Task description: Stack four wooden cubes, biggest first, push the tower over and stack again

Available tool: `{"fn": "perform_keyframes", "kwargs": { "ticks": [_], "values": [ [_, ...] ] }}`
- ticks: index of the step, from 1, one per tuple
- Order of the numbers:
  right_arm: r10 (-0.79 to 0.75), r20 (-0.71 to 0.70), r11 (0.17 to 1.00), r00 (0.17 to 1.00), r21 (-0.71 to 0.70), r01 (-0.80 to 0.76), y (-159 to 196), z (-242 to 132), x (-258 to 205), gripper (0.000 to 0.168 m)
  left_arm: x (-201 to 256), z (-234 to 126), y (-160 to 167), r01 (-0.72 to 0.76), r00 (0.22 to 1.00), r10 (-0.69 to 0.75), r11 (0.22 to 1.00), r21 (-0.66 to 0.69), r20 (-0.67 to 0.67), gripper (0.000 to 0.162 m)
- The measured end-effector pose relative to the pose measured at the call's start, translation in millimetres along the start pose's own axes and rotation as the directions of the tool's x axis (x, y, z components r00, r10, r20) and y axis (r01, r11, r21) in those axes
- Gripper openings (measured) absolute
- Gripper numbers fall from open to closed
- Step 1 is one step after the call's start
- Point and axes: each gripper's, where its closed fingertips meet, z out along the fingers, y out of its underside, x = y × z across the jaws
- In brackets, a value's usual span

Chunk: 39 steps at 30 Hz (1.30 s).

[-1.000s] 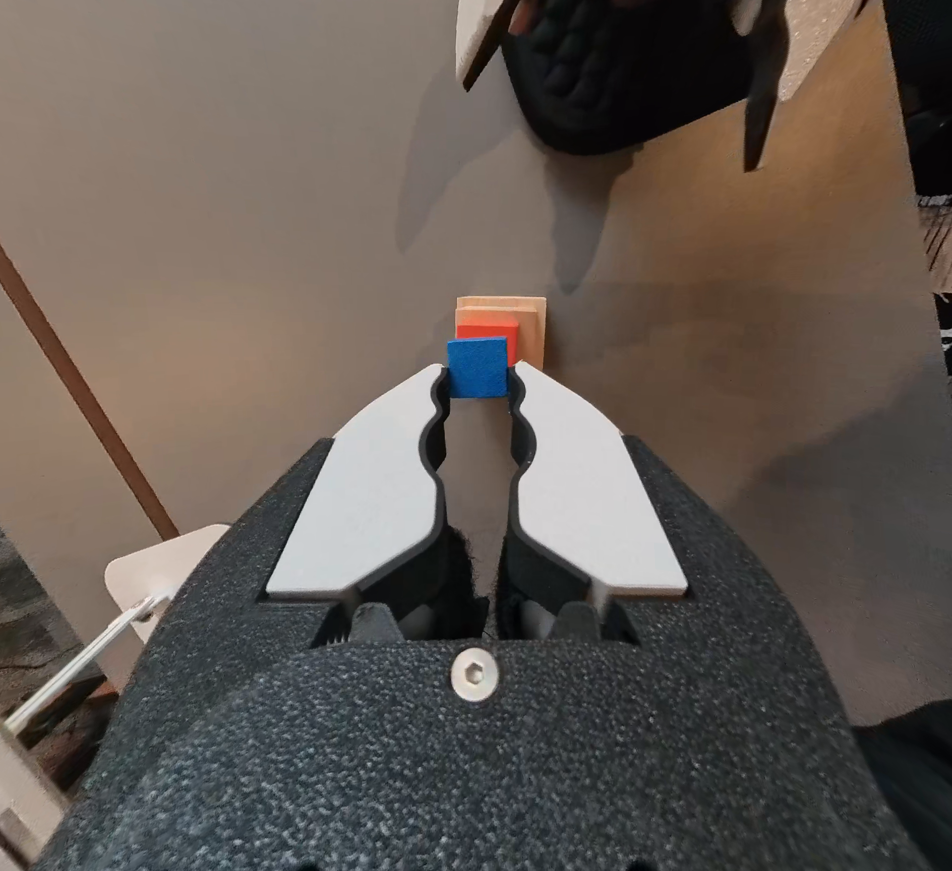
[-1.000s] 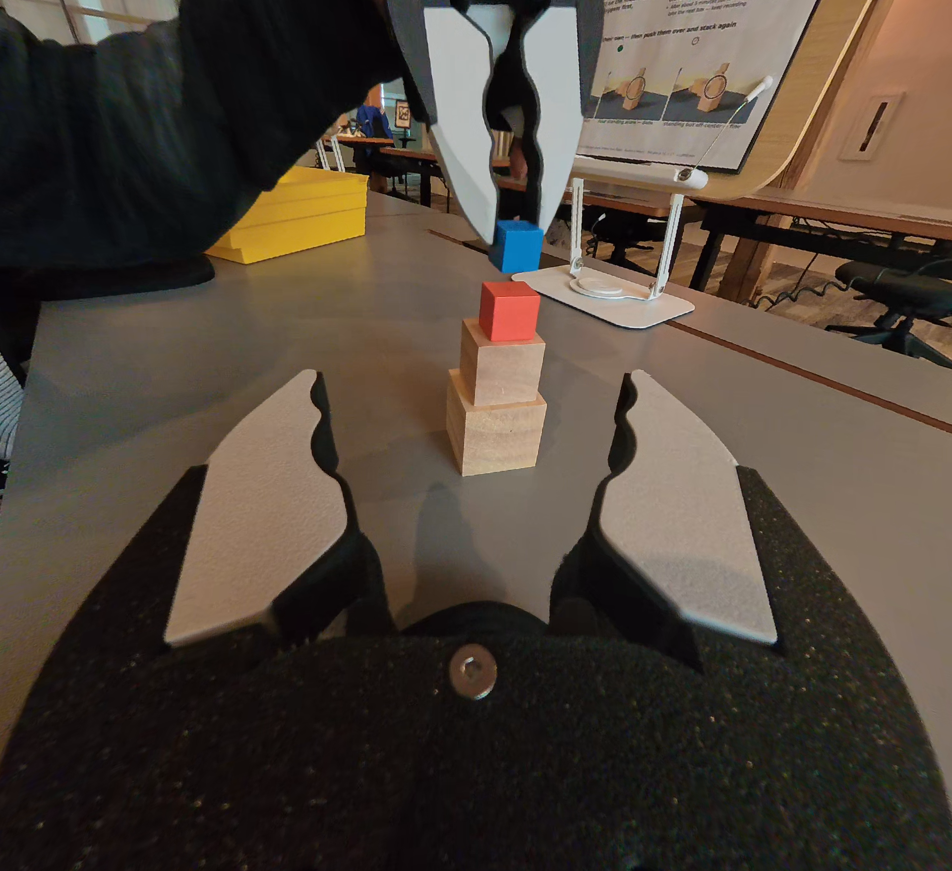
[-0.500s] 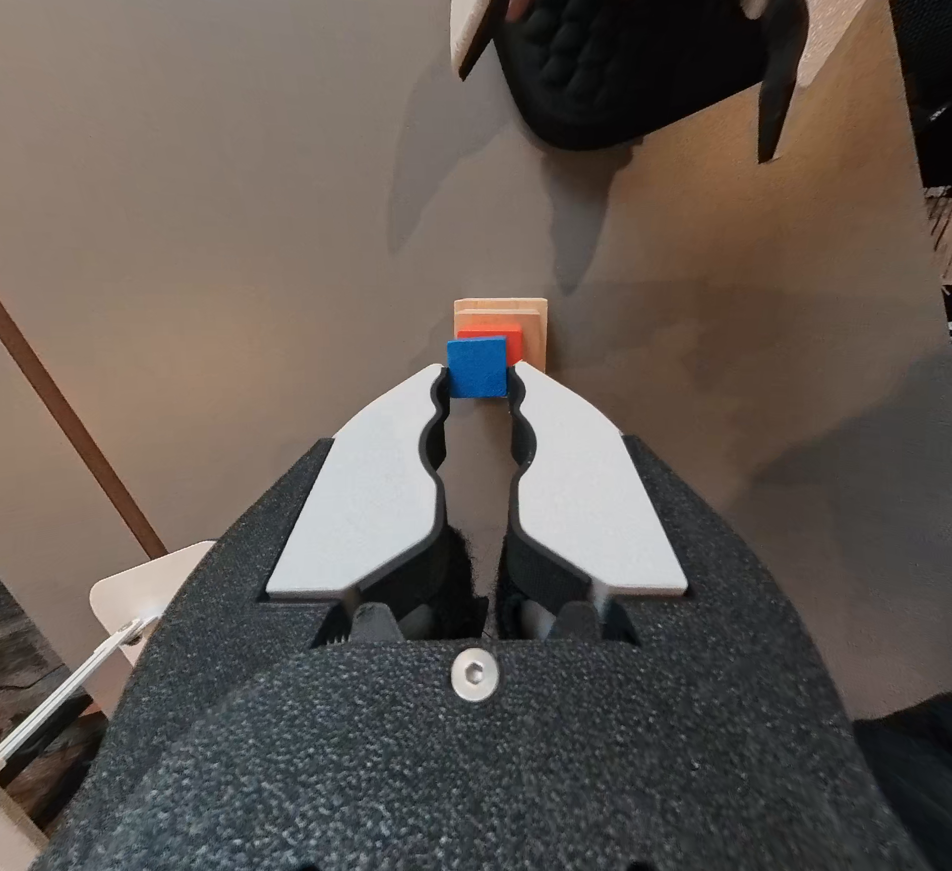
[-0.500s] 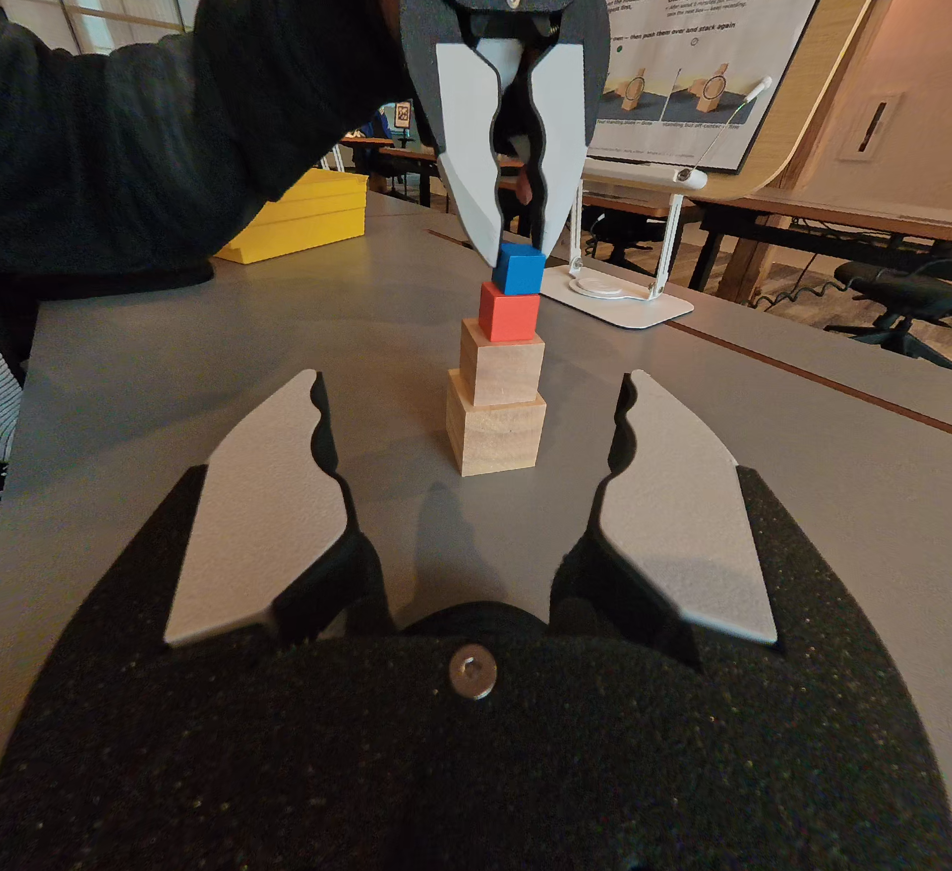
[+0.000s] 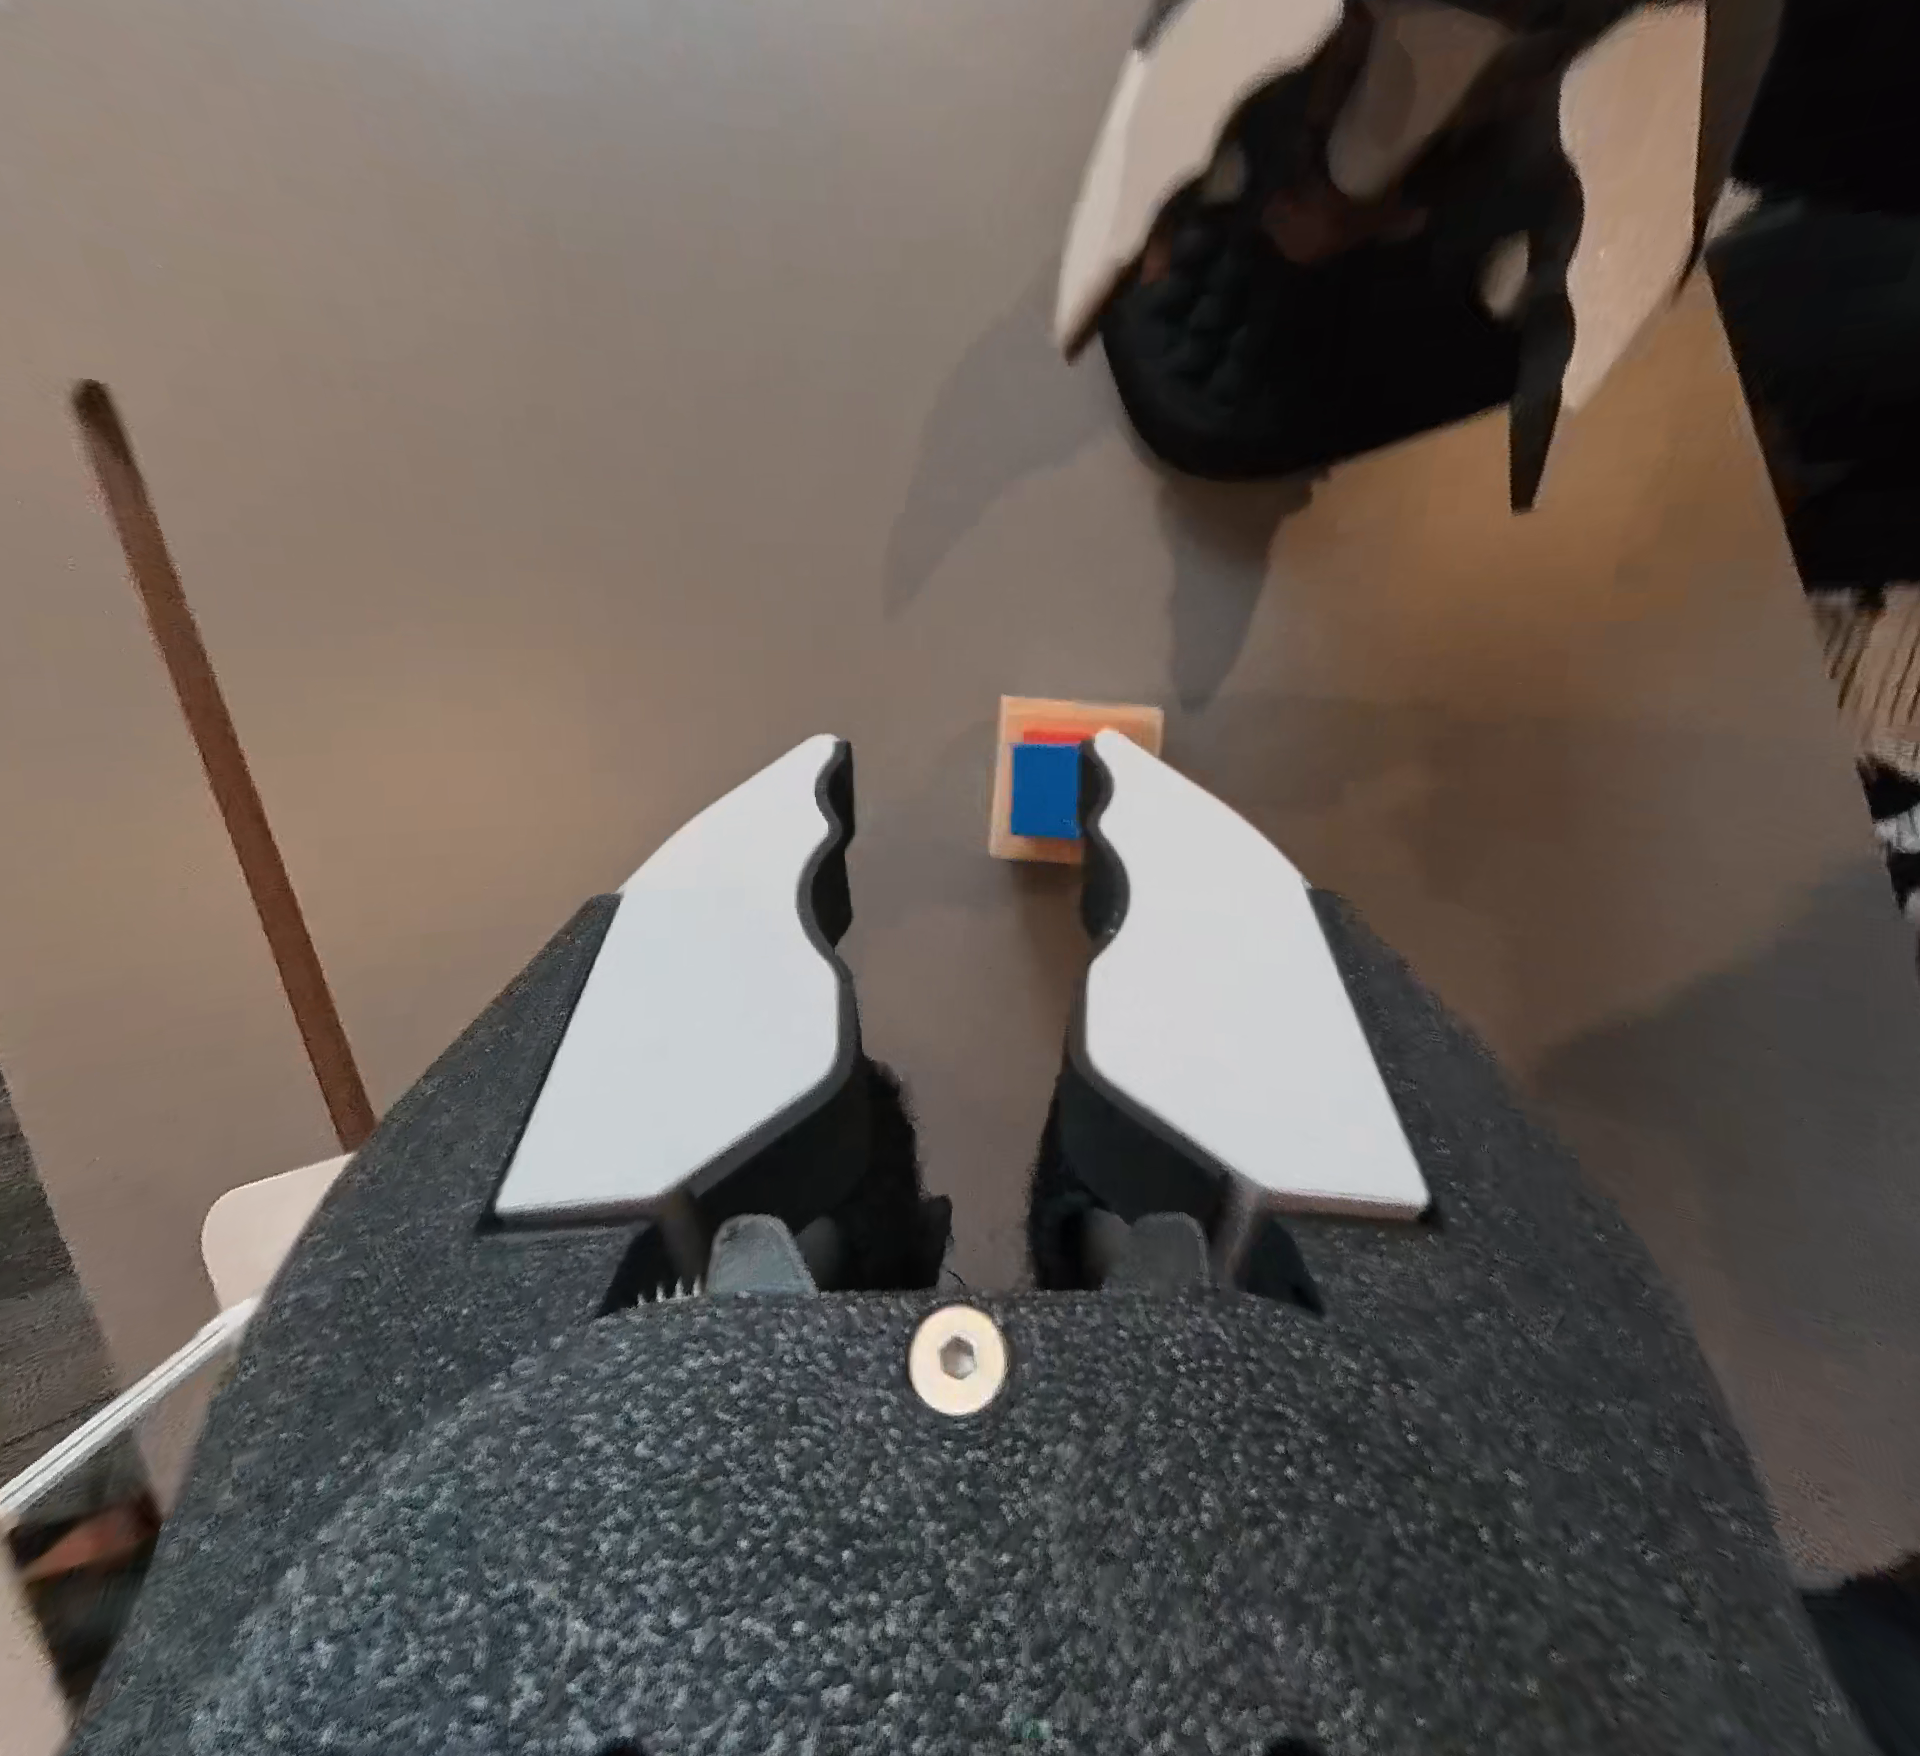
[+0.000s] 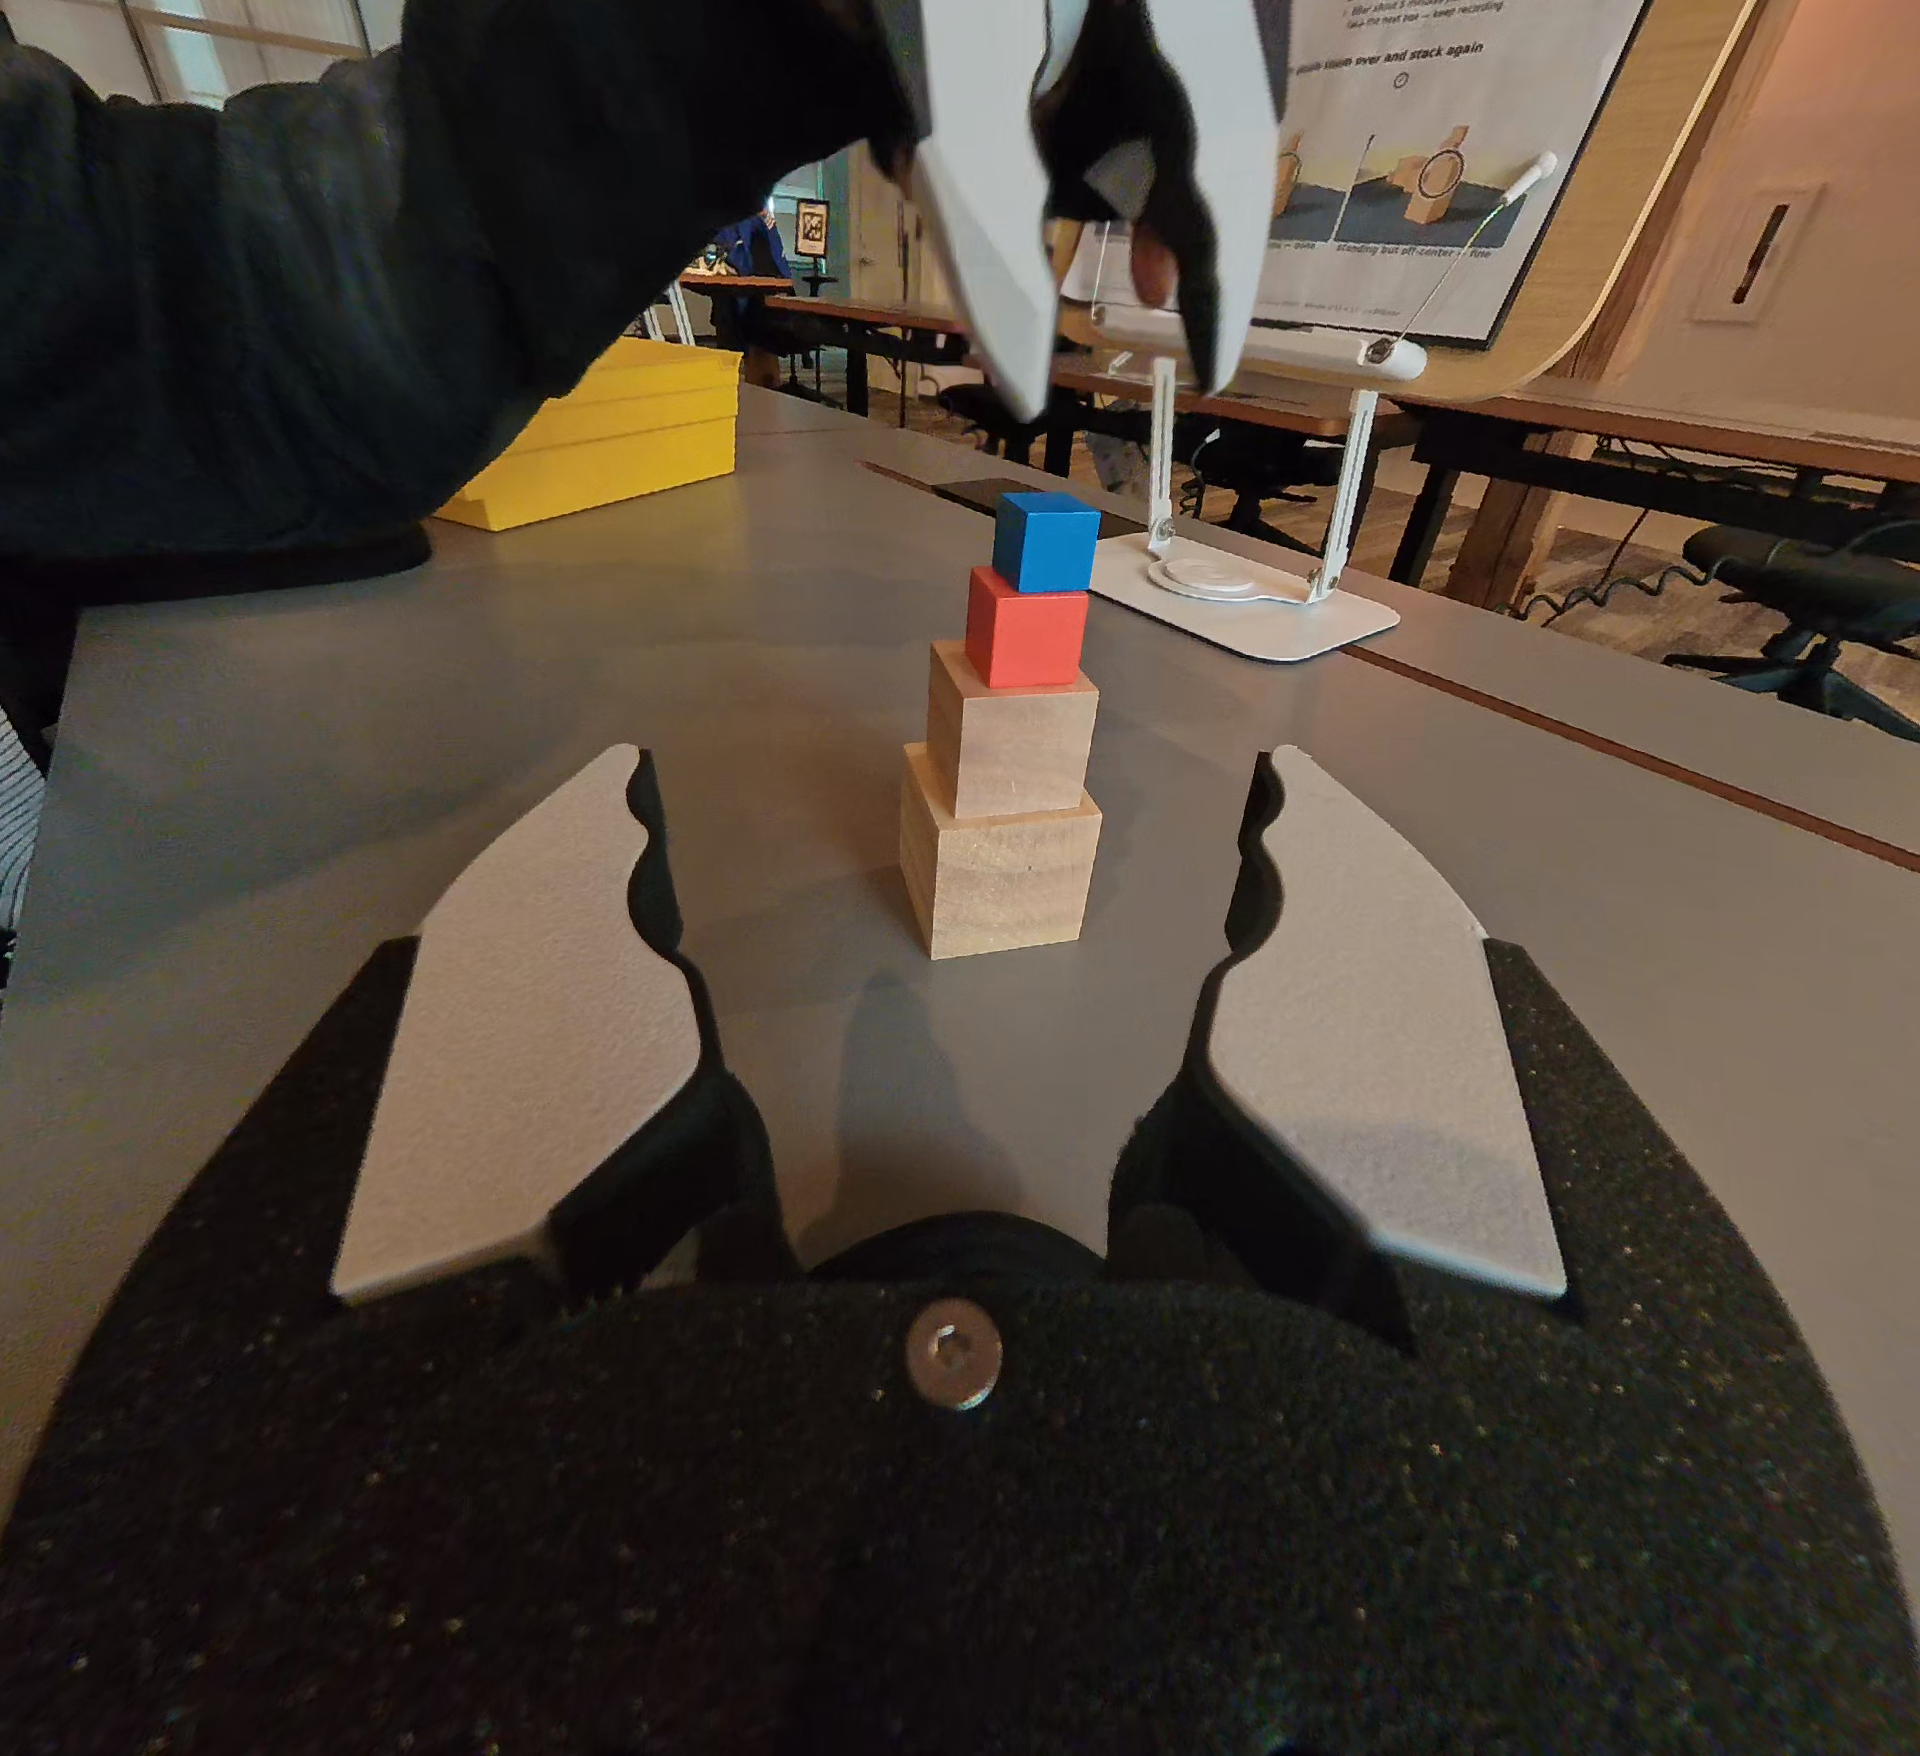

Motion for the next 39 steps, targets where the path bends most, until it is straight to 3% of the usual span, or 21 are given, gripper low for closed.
{"fn": "perform_keyframes", "kwargs": {
  "ticks": [2,3,4,13,22,34,39],
  "values": [
    [0.002,0.0,1.0,1.0,0.001,-0.002,0,0,0,0.105,-7,-5,-12,0.039,0.999,-0.04,0.997,0.071,0.015,0.021],
    [0.003,-0.001,1.0,1.0,0.003,-0.003,0,0,0,0.105,-8,-6,-16,0.047,0.999,-0.049,0.994,0.096,0.016,0.002],
    [0.004,-0.001,1.0,1.0,0.004,-0.004,0,0,1,0.105,-6,-7,-20,0.046,0.999,-0.048,0.993,0.107,0.011,0.0],
    [0.002,-0.002,1.0,1.0,0.005,-0.002,-1,-1,1,0.105,20,22,-18,-0.081,0.996,0.075,0.983,-0.163,-0.045,0.0],
    [0.008,-0.012,1.0,1.0,0.015,-0.008,-2,-2,2,0.104,26,59,2,-0.156,0.987,0.123,0.87,-0.468,-0.1,0.0],
    [0.01,-0.013,1.0,1.0,0.017,-0.01,-2,-3,2,0.104,31,64,13,-0.146,0.989,0.104,0.789,-0.597,-0.105,0.0],
    [0.01,-0.013,1.0,1.0,0.018,-0.009,-2,-3,2,0.104,36,71,25,-0.141,0.99,0.088,0.718,-0.682,-0.112,0.0]
  ]
}}
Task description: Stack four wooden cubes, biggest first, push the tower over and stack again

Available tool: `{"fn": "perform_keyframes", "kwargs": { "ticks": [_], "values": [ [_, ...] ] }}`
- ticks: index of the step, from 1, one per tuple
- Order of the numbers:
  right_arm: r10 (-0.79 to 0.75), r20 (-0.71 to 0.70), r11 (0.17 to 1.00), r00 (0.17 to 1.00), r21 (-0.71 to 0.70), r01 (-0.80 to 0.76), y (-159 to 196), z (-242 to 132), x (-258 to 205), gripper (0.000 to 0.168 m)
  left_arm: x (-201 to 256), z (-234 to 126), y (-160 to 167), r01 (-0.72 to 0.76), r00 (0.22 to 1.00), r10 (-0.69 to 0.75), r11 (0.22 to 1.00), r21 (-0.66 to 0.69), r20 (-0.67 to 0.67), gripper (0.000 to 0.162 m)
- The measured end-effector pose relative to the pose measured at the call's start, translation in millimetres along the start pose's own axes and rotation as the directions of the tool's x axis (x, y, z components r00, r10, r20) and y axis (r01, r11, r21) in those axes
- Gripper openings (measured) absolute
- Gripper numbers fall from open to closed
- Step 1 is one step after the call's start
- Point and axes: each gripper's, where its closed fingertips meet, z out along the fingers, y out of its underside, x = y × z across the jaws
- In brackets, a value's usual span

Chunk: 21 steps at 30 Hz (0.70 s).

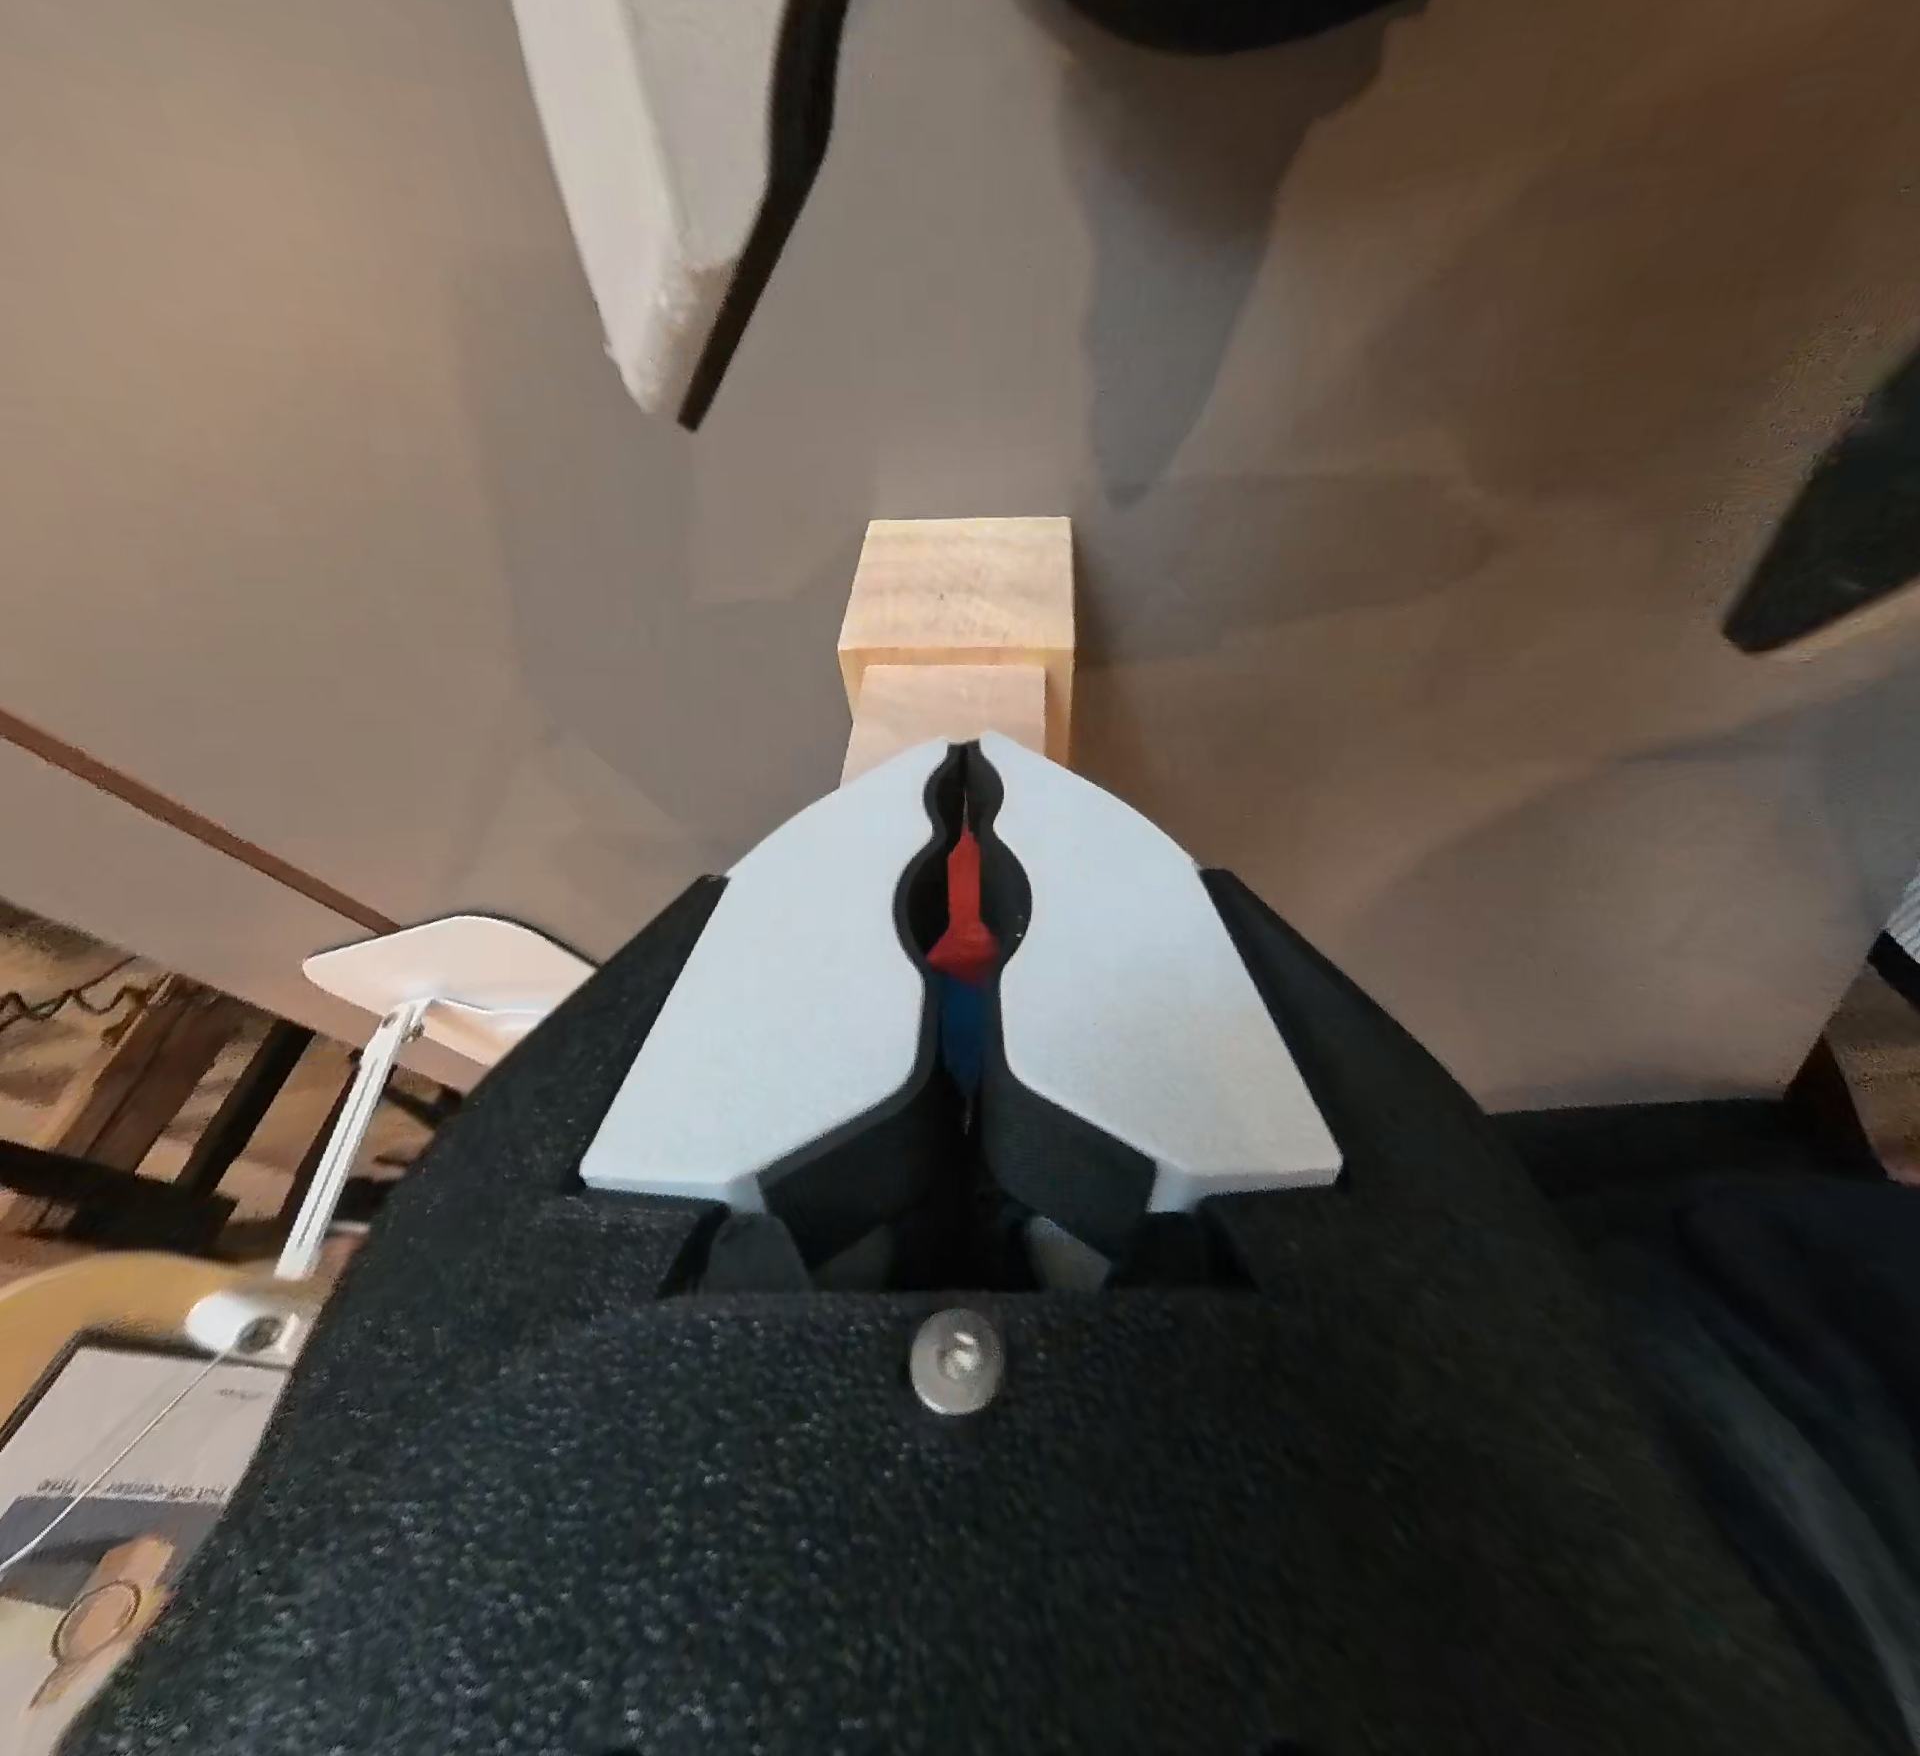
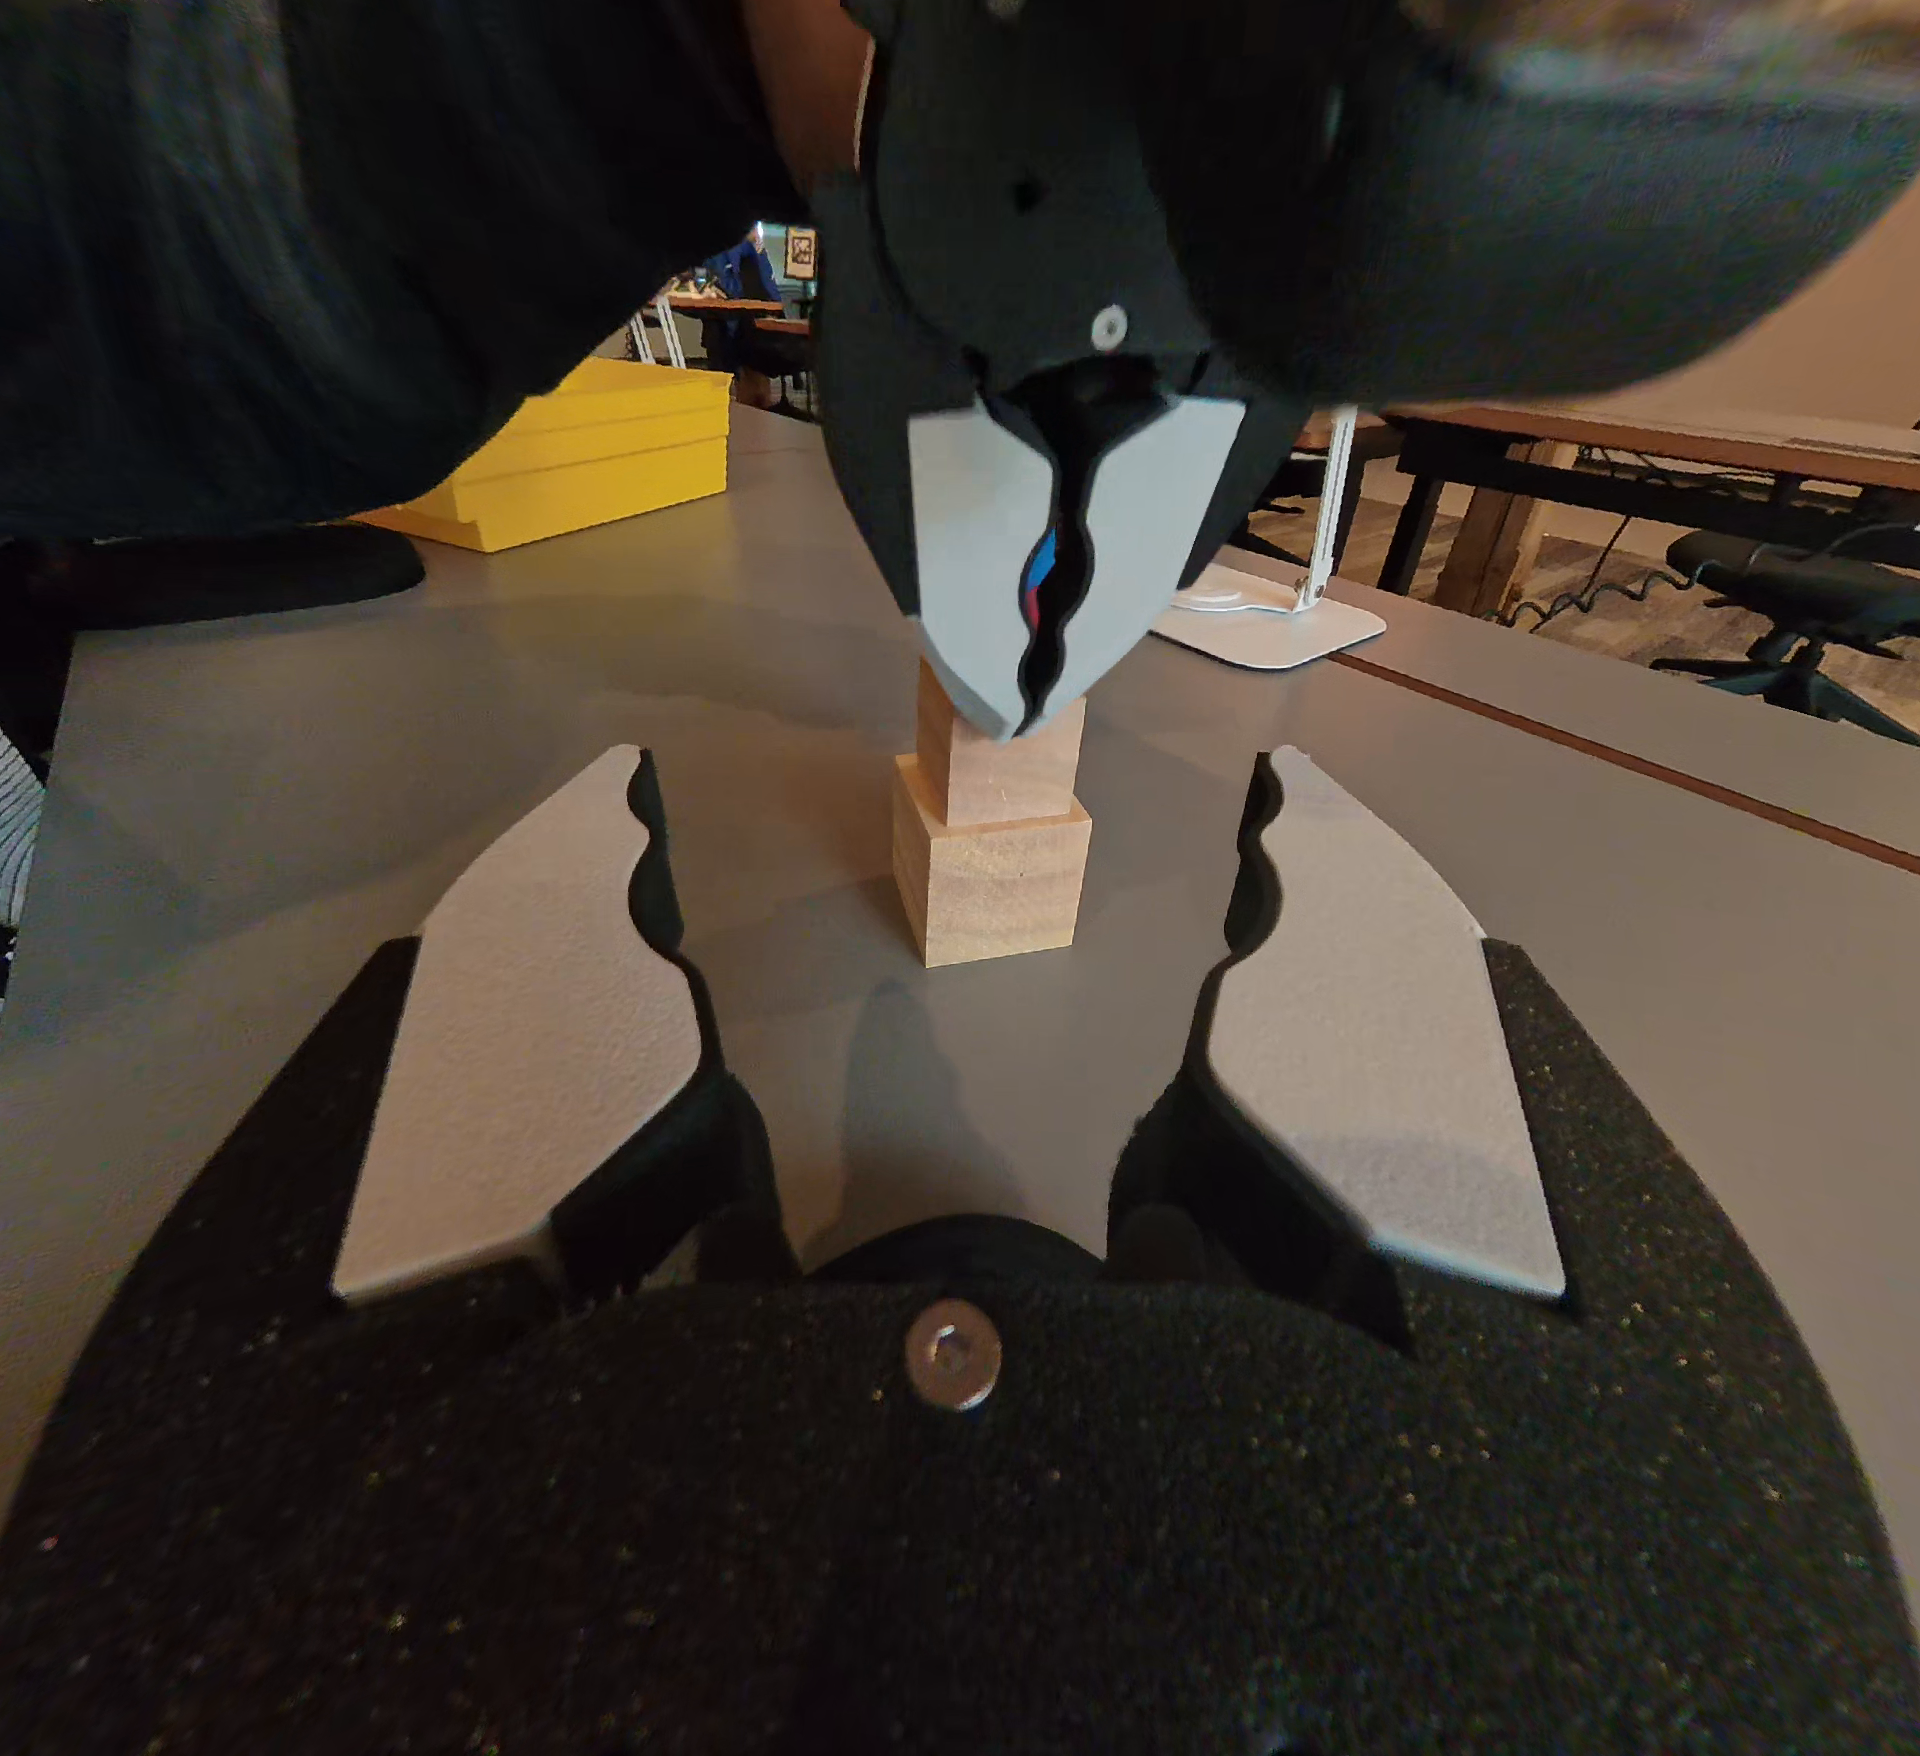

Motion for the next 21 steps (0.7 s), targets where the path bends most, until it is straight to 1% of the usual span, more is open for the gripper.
{"fn": "perform_keyframes", "kwargs": {
  "ticks": [5,11,17,21],
  "values": [
    [0.0,0.002,1.0,1.0,-0.002,0.0,0,0,0,0.104,-4,10,4,0.015,0.999,-0.012,0.998,-0.06,0.035,0.0],
    [0.0,0.002,1.0,1.0,-0.001,0.0,0,0,-1,0.104,-6,5,20,0.046,0.998,-0.042,0.994,-0.099,0.037,0.0],
    [0.0,0.001,1.0,1.0,-0.003,0.0,0,0,0,0.104,-2,2,37,0.075,0.997,-0.075,0.993,-0.093,0.003,0.0],
    [0.002,0.001,1.0,1.0,-0.004,-0.002,1,0,0,0.104,-2,-1,45,0.098,0.995,-0.098,0.994,-0.052,-0.006,0.0]
  ]
}}
